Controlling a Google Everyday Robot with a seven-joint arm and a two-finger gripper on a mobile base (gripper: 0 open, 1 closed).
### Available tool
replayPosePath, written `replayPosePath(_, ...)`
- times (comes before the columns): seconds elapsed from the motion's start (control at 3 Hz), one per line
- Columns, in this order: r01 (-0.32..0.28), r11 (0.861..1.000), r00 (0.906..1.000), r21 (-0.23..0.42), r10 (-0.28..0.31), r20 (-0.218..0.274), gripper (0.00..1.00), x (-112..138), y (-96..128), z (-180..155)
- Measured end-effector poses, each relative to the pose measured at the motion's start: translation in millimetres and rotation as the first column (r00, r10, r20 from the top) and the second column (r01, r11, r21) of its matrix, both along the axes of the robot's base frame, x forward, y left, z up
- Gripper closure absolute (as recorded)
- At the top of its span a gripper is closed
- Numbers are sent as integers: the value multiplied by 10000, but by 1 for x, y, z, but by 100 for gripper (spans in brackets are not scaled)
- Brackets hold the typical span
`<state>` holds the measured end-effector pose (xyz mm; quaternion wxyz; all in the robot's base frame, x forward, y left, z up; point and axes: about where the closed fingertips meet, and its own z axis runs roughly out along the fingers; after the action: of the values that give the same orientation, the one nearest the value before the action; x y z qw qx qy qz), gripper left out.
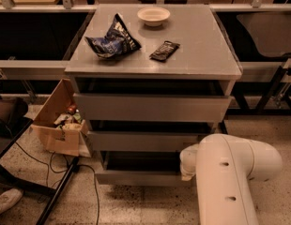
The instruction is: Open bottom drawer
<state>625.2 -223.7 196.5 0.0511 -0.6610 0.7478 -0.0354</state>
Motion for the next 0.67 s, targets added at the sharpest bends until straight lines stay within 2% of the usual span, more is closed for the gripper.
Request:
replayPosePath(0.33,0,10000,10000,0,0,0,11,0,0,0)
replayPosePath(0.67,0,10000,10000,0,0,-1,0,0,0,0)
